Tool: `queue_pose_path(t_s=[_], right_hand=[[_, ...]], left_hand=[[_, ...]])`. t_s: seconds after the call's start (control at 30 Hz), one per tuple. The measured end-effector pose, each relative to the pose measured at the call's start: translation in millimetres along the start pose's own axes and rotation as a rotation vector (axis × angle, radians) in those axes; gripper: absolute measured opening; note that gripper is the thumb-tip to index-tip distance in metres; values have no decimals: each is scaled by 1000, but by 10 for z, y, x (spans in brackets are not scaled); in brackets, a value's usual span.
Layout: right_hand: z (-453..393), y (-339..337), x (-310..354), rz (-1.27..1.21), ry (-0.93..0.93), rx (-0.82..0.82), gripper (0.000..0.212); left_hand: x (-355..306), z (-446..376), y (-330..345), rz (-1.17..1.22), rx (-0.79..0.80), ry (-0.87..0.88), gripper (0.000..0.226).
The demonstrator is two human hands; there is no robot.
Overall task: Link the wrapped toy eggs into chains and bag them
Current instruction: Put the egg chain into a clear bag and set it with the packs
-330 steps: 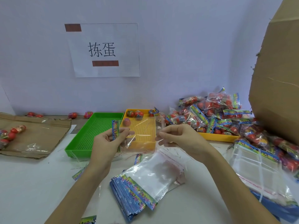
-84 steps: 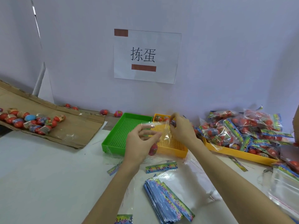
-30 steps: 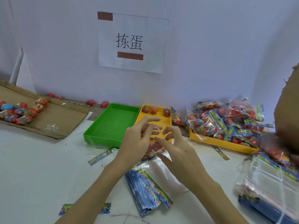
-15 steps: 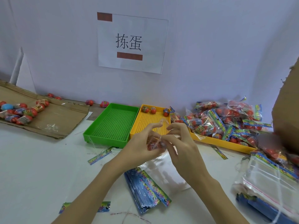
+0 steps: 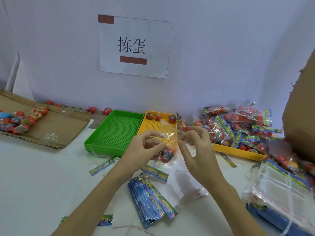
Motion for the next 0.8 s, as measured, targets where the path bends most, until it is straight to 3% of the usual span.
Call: queue_pose_path(t_s=[0.13, 0.33, 0.47, 0.67, 0.8], right_hand=[[-26, 4, -120, -63, 73, -13, 13], [-128, 372, -169, 35, 88, 177, 21], [-503, 748, -116, 150, 51, 259, 30], [-1262, 1264, -240, 250, 116, 309, 65], [-1448, 1557, -528, 514, 120, 414, 59]], left_hand=[[64, -14, -247, -12, -169, -7, 18], [91, 0, -621, 77, -421, 25, 21], [147, 10, -657, 146, -476, -2, 21], [174, 2, -689, 153, -485, -13, 17], [190, -16, -689, 138, -483, -5, 15]])
Point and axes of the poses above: each hand's wrist, its own z-axis away from the middle knuckle, its own y-axis out of the palm, x = y × z, the point moved 10 cm from there along -z, towards the middle knuckle, and after that the axes turned 8 degrees about y, right-handed, at the moved point
